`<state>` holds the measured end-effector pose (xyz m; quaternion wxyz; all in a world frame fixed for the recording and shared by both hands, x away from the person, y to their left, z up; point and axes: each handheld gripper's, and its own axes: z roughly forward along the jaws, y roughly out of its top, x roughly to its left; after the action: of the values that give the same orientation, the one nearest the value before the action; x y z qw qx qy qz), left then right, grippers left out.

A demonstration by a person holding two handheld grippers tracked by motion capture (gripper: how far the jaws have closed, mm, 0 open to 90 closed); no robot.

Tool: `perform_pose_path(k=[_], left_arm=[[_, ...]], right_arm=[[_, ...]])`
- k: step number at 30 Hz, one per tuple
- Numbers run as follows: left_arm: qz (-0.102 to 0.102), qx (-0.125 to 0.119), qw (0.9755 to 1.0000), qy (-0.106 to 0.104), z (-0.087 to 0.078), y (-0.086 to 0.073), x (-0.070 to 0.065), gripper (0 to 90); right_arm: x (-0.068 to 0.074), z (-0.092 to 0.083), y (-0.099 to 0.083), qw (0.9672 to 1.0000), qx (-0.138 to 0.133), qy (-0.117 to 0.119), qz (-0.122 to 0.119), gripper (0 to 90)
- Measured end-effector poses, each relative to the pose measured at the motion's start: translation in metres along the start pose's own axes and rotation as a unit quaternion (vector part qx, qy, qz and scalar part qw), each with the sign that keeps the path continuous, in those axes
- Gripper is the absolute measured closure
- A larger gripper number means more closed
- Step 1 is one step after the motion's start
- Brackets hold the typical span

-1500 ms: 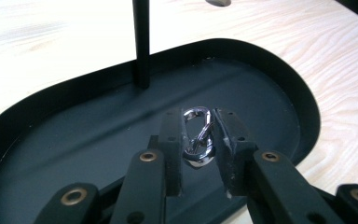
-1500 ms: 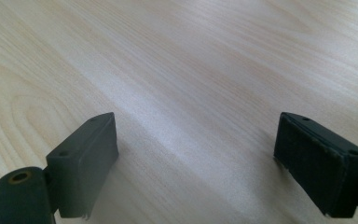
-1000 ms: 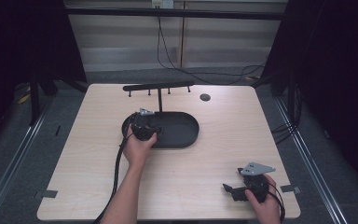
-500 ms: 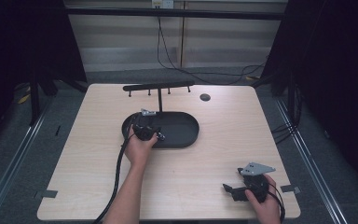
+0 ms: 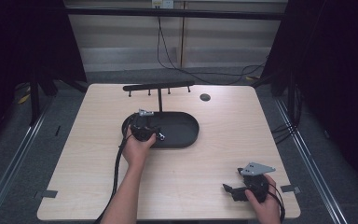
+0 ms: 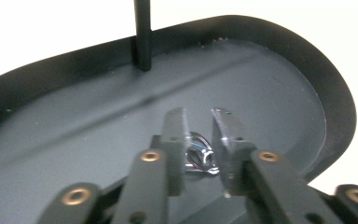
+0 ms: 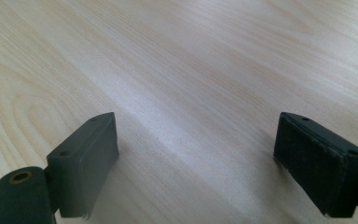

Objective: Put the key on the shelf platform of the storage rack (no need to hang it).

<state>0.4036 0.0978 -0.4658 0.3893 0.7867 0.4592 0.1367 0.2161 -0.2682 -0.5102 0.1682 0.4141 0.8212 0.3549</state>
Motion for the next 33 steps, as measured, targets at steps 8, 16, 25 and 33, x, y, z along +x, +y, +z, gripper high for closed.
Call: perform_pose_path(k=[8, 16, 25, 33], left_arm=[[-0.001, -0.002, 1.0, -0.001, -0.008, -0.004, 0.002, 57.4], [0.002, 0.0, 1.0, -0.002, -0.014, -0.008, 0.003, 49.7], [-0.007, 0.004, 0.9999, -0.007, -0.021, -0.012, 0.006, 39.3], [-0.001, 0.017, 0.9997, -0.018, -0.027, -0.016, 0.008, 33.3]], right_arm=[[0.0, 0.0, 0.0, 1.0, 0.0, 0.0, 0.0, 13.0], [0.0, 0.0, 0.0, 1.0, 0.0, 0.0, 0.001, 13.0], [0.0, 0.0, 0.0, 1.0, 0.0, 0.0, 0.001, 13.0], [0.0, 0.0, 0.0, 1.0, 0.0, 0.001, 0.001, 13.0]])
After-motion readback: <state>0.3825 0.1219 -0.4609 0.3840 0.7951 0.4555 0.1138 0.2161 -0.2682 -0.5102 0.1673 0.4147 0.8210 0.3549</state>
